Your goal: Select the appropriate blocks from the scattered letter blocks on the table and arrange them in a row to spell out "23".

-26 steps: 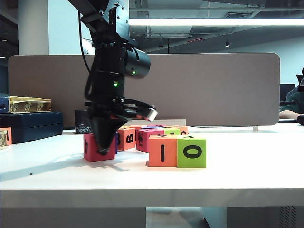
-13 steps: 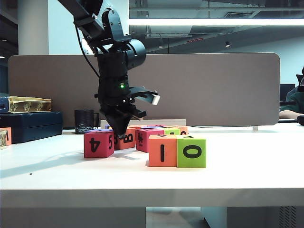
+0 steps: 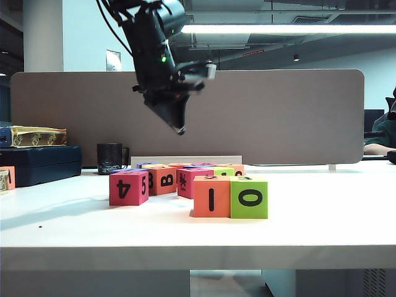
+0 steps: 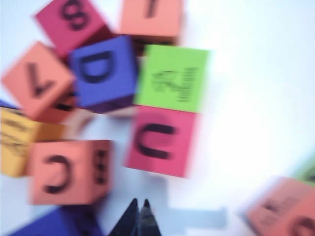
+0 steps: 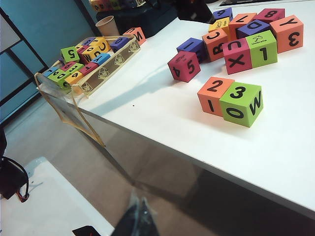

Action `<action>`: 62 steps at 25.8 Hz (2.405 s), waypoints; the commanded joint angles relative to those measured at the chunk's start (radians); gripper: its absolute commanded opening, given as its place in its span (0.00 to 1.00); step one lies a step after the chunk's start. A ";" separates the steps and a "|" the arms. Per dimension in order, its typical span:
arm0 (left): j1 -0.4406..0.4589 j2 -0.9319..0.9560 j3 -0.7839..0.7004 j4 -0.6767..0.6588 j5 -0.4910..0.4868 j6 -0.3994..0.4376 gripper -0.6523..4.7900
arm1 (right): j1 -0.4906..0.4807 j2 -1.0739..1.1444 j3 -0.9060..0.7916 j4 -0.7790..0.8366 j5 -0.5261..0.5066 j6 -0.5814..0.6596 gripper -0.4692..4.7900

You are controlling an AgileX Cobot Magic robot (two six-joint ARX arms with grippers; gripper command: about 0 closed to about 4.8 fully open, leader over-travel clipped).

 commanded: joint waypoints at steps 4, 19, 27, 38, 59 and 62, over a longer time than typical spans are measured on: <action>-0.045 -0.101 0.018 -0.167 0.023 -0.050 0.11 | 0.000 0.002 0.003 0.009 -0.002 -0.003 0.09; -0.059 -0.630 -0.163 -0.275 0.004 -0.087 0.11 | 0.000 0.002 0.003 0.009 0.046 -0.003 0.09; -0.060 -0.905 -0.465 -0.223 0.003 -0.156 0.11 | 0.000 0.002 0.003 0.010 0.044 -0.003 0.09; -0.059 -1.289 -0.947 -0.105 -0.003 -0.329 0.11 | 0.000 0.001 0.003 0.009 0.043 -0.003 0.09; -0.059 -1.576 -1.090 -0.113 0.005 -0.391 0.11 | 0.000 0.000 0.003 0.010 0.043 -0.003 0.09; -0.059 -1.576 -1.090 -0.113 0.004 -0.391 0.11 | 0.000 0.000 0.003 0.010 0.043 -0.003 0.09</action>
